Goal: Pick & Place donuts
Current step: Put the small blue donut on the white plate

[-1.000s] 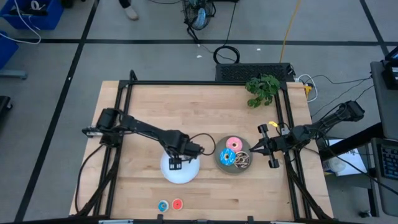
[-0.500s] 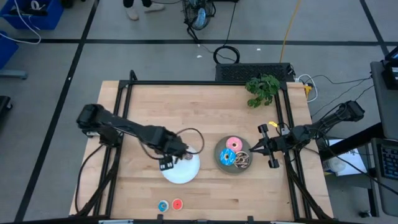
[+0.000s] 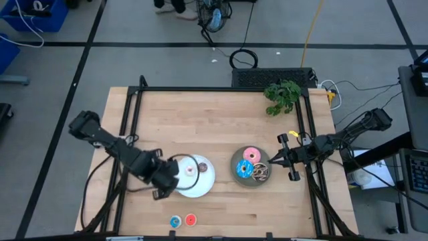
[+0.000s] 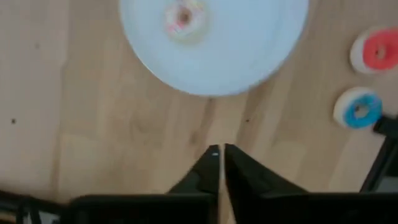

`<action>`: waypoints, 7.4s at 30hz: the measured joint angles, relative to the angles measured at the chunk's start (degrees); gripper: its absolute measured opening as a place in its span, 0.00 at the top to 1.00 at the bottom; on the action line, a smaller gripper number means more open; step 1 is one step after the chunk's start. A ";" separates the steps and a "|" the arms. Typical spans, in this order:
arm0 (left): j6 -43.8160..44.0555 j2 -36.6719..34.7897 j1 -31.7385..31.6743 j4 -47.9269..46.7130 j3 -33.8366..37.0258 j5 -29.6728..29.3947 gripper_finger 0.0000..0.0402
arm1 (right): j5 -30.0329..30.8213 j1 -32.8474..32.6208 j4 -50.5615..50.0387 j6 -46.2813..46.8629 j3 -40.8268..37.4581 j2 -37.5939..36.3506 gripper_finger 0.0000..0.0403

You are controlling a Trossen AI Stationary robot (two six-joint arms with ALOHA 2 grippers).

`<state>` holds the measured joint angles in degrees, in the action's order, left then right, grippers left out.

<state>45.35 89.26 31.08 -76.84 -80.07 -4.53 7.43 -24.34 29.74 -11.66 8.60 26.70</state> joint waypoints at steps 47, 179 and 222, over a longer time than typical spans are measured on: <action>11.87 20.30 15.23 34.12 0.02 -1.09 0.90 | 0.21 -0.01 0.00 -1.45 0.00 -0.02 1.00; 13.17 -1.21 8.12 13.44 7.37 -0.05 0.97 | 0.23 -0.01 2.52 -4.16 -0.02 0.04 1.00; -9.79 17.26 -6.08 32.16 13.28 4.29 0.82 | 0.21 -0.02 0.37 -4.04 -0.04 0.24 1.00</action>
<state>35.56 106.52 25.00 -44.69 -66.79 -0.23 7.64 -24.36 30.11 -15.70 8.56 26.94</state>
